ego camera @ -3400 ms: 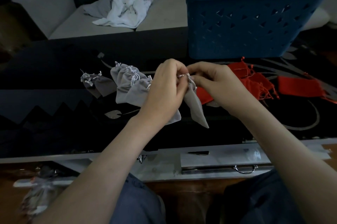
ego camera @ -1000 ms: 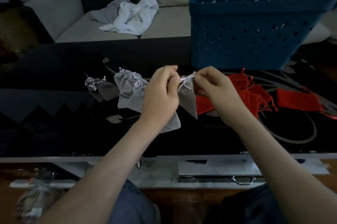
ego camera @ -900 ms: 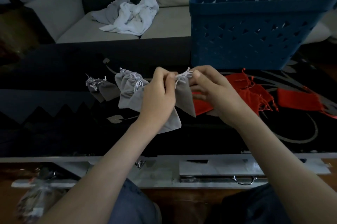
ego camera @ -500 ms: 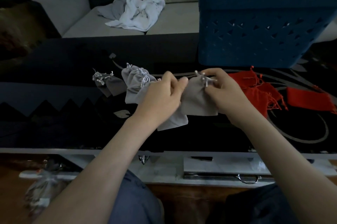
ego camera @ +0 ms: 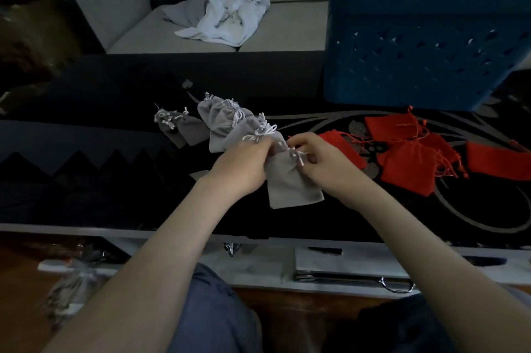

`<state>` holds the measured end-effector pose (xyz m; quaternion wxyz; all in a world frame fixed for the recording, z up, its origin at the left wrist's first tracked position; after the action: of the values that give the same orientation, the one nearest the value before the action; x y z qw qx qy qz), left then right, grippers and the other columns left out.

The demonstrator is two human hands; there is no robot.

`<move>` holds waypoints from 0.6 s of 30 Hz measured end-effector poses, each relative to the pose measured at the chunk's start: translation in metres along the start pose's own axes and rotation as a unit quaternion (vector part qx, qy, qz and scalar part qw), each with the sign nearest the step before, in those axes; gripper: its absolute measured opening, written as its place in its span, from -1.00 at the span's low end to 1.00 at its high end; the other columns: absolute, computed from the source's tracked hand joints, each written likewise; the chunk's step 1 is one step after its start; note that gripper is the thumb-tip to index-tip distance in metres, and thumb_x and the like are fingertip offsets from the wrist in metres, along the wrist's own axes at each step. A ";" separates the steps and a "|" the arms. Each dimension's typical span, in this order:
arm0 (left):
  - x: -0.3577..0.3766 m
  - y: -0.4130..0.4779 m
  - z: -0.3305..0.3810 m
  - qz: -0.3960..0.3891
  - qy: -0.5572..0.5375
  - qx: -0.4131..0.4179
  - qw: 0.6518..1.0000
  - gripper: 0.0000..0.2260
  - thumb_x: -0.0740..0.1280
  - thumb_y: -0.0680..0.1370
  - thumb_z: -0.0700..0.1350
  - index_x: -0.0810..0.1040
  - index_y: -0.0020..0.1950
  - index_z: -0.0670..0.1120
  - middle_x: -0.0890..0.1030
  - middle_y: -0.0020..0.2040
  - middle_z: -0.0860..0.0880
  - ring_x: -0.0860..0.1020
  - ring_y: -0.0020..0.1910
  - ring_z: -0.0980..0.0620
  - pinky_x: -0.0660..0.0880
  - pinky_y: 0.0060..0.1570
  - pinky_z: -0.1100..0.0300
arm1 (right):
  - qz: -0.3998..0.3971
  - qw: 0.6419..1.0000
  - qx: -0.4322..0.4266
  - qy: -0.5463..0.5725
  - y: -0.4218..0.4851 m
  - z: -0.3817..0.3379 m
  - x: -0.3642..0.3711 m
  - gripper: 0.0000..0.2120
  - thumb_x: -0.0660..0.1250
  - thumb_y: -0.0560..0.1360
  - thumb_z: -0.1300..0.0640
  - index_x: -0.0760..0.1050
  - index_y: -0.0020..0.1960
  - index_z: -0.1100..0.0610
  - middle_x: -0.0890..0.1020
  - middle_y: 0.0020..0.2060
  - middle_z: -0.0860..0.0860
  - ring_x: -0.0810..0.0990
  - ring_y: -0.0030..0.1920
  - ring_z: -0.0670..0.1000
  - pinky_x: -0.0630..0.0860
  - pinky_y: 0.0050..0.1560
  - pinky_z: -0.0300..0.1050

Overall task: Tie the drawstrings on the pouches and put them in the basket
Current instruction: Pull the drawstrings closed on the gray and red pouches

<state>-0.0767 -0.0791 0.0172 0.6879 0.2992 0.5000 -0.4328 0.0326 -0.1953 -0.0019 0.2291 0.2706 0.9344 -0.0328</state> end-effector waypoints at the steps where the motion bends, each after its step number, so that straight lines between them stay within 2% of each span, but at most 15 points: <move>1: 0.001 0.001 -0.001 0.007 -0.005 -0.018 1.000 -0.66 0.15 0.55 -0.20 0.38 0.32 0.01 0.48 0.22 -0.05 0.48 0.18 -0.06 0.47 0.02 0.04 | -0.012 1.000 0.006 0.003 0.002 0.001 0.003 -0.62 0.20 0.48 0.43 0.47 0.20 0.09 0.56 -0.09 -0.09 0.54 -0.07 -0.14 0.43 -0.12 -0.39; 3: 0.000 0.002 -0.002 0.026 -0.017 -0.050 0.998 -0.71 0.14 0.58 -0.20 0.37 0.30 -0.08 0.52 0.18 -0.10 0.51 0.14 -0.10 0.48 -0.01 0.03 | -0.020 1.000 0.006 0.019 0.005 0.001 0.010 -0.58 0.18 0.45 0.47 0.46 0.19 0.09 0.54 -0.08 -0.09 0.53 -0.05 -0.13 0.43 -0.10 -0.40; 6: 0.000 0.000 0.002 0.044 -0.087 -0.080 0.992 -0.83 0.11 0.63 -0.10 0.36 0.17 -0.10 0.54 0.07 -0.11 0.52 -0.03 -0.05 0.49 -0.04 0.02 | 0.023 1.000 -0.003 0.004 0.012 0.004 0.019 -0.67 0.25 0.45 0.41 0.46 0.14 0.12 0.52 -0.14 -0.10 0.50 -0.16 -0.18 0.40 -0.13 -0.39; 7: 0.001 0.000 0.004 0.038 -0.122 -0.082 0.988 -0.81 0.13 0.63 -0.02 0.34 0.17 -0.08 0.54 0.03 -0.06 0.52 -0.05 -0.01 0.48 -0.05 0.05 | 0.044 0.999 -0.003 -0.014 0.013 0.006 0.021 -0.71 0.27 0.45 0.38 0.46 0.13 0.14 0.52 -0.14 -0.07 0.49 -0.16 -0.15 0.39 -0.13 -0.34; 9: 0.003 -0.002 0.005 -0.004 -0.186 -0.073 0.980 -0.63 0.25 0.57 0.11 0.26 0.26 -0.04 0.48 0.02 0.05 0.51 -0.02 0.08 0.46 -0.03 0.16 | 0.067 0.996 -0.013 -0.058 0.014 0.007 0.026 -0.72 0.29 0.44 0.34 0.44 0.15 0.19 0.53 -0.08 0.02 0.48 -0.10 -0.06 0.33 -0.15 -0.32; 11: 0.005 -0.001 0.002 -0.045 -0.213 -0.051 0.975 -0.49 0.35 0.53 0.07 0.17 0.33 -0.02 0.44 0.03 0.08 0.48 -0.03 0.17 0.43 -0.05 0.27 | 0.063 0.991 -0.043 -0.107 0.014 0.008 0.030 -0.68 0.31 0.43 0.34 0.41 0.17 0.25 0.49 0.00 0.08 0.42 -0.03 -0.04 0.26 -0.16 -0.36; 13: 0.006 0.001 -0.004 -0.057 -0.214 -0.042 0.974 -0.45 0.40 0.51 0.01 0.15 0.35 -0.02 0.44 0.01 0.09 0.45 -0.09 0.23 0.38 -0.15 0.35 | 0.058 0.987 -0.059 -0.138 0.013 0.010 0.033 -0.66 0.33 0.42 0.35 0.41 0.18 0.28 0.45 0.04 0.10 0.39 0.00 -0.03 0.21 -0.12 -0.37; 16: 0.011 0.004 -0.010 -0.077 -0.187 -0.040 0.978 -0.39 0.42 0.49 -0.05 0.13 0.40 -0.04 0.43 0.18 -0.04 0.47 0.05 0.09 0.43 -0.03 0.27 | 0.062 0.980 -0.057 -0.180 0.012 0.013 0.030 -0.65 0.28 0.43 0.37 0.40 0.20 0.26 0.47 0.10 0.15 0.41 0.10 0.10 0.20 -0.05 -0.30; 18: 0.013 0.006 -0.010 -0.065 -0.141 -0.042 0.987 -0.41 0.42 0.49 -0.09 0.15 0.39 -0.05 0.38 0.25 -0.09 0.45 0.15 0.01 0.44 0.10 0.17 | 0.056 0.973 -0.024 -0.221 0.012 0.012 0.023 -0.66 0.30 0.45 0.27 0.40 0.22 0.17 0.46 0.11 0.08 0.38 0.15 0.11 0.27 0.05 -0.14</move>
<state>-0.0736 -0.0721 0.0014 0.7339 0.1734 0.4342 -0.4928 0.0263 -0.1762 -0.0218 0.4376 0.3030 0.8447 -0.0562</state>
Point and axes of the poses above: each hand's wrist, its own y-axis towards the middle knuckle, its own x-axis out of the palm, z = x × y, the point moved 1 cm from there along y, towards the middle knuckle
